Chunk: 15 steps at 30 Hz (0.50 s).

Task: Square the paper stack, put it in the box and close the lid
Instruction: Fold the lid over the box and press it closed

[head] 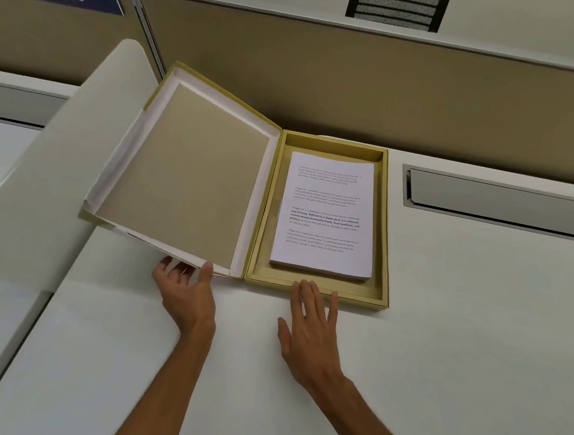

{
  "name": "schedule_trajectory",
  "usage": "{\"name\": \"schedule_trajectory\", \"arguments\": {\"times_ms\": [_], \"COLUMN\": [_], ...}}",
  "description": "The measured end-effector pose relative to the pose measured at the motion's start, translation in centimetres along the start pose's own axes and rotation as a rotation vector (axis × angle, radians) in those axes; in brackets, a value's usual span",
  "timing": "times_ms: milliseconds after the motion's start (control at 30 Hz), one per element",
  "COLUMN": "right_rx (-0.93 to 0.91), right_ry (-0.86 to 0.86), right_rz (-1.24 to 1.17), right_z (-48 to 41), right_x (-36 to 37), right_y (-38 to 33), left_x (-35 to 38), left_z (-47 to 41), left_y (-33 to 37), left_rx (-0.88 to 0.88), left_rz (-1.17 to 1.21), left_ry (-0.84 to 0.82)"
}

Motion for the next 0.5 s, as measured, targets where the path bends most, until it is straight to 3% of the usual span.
{"name": "schedule_trajectory", "arguments": {"times_ms": [167,333,500], "right_rx": [0.010,0.006,-0.022], "right_ry": [0.002,-0.056,0.060], "right_rz": [-0.002,0.005,0.022], "right_z": [-0.1,-0.3,0.0], "right_x": [0.1,0.6,0.2], "right_y": [0.0,0.0,0.0], "left_x": [0.3,1.6,2.9], "left_z": [1.8,3.5,5.1], "left_y": [0.9,1.0,0.7], "left_rx": [0.282,0.390,0.664], "left_rz": [-0.184,-0.331,-0.601], "left_ry": [-0.094,-0.183,-0.275]}}
Point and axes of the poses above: each hand's wrist, its own z-axis away from the middle knuckle, its own x-axis out of the palm, y = z × x, the point moved 2 cm from there along -z, towards the middle knuckle, and after that the axes turned 2 degrees about x, right-handed, at the moved point
